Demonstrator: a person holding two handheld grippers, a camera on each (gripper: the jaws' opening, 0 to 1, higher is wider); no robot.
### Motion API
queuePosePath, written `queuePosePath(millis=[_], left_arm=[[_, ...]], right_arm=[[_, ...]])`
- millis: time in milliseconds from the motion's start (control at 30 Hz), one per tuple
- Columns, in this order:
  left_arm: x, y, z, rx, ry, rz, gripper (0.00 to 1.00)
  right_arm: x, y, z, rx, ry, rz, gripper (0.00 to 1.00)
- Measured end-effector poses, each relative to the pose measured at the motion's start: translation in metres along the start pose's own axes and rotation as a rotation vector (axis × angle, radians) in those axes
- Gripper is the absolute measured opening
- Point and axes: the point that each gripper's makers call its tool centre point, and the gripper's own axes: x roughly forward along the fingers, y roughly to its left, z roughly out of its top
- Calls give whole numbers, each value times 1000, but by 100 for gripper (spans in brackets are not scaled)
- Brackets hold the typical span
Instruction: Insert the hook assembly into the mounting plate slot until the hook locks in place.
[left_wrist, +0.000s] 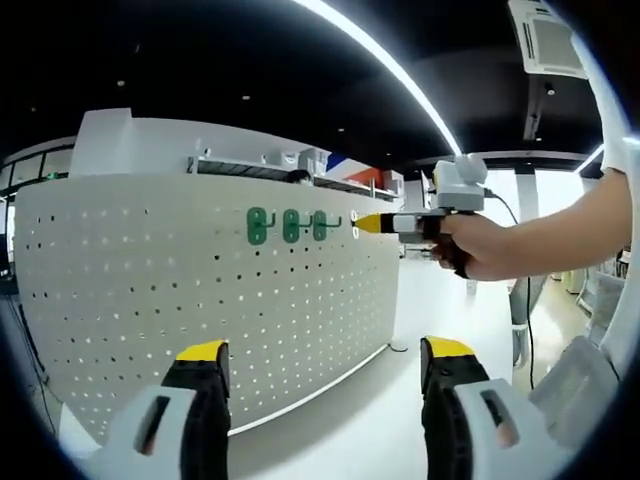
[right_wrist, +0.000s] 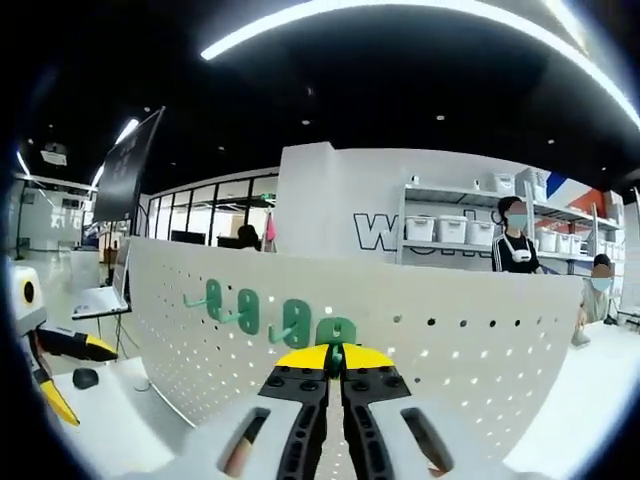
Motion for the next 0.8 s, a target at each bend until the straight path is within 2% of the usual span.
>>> queuePosePath(millis=[333,633,800], left_arm=[[0,2,-1,1,8,6,79],[-1,4,-2,6,19,9,78],[0,4,-8,-2,40,10,77]], right_arm=[[10,-13,4,-38,-19,-36,0],[16,-14,2,-28,-26,-40,0],[20,-15,0,-10,-29,-41,0]])
